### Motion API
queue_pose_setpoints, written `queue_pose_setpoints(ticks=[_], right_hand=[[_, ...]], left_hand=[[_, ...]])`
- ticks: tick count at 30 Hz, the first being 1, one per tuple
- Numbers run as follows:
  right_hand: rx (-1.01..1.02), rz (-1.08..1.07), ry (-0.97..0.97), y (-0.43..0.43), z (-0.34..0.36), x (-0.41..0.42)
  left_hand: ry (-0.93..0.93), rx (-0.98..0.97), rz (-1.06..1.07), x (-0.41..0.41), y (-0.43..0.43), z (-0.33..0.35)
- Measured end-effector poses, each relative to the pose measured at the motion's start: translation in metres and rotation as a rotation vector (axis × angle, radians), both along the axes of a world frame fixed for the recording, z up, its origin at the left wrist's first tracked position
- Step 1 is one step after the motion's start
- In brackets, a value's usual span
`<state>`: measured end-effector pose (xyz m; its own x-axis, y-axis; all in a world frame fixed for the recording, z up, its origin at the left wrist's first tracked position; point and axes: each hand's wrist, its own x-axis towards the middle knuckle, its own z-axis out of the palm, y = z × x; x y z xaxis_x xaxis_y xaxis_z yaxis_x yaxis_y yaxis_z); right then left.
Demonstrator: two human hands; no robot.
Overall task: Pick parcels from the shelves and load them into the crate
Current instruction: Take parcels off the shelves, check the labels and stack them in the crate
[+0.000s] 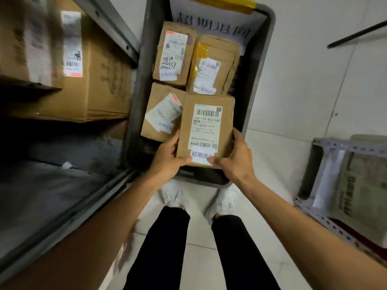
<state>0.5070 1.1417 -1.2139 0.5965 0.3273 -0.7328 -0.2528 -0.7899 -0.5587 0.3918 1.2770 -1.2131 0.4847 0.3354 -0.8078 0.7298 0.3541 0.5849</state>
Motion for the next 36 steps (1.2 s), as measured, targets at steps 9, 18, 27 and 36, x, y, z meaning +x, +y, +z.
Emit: queue_pose_setpoints(ticks=[9, 18, 27, 36], right_hand=[[-0.089, 0.017, -0.026, 0.010, -0.081, 0.003], [-0.160, 0.002, 0.006, 0.023, -0.134, 0.012], [-0.246, 0.156, 0.104, 0.043, -0.078, 0.042], [-0.353, 0.850, -0.002, 0.054, 0.139, 0.111]], left_hand=[[0.080, 0.043, -0.119, 0.005, 0.007, -0.085], [0.071, -0.036, -0.223, 0.025, 0.024, -0.128], [0.254, 0.320, -0.525, 0.036, 0.055, -0.064], [0.253, 0.524, -0.706, 0.096, 0.078, 0.134]])
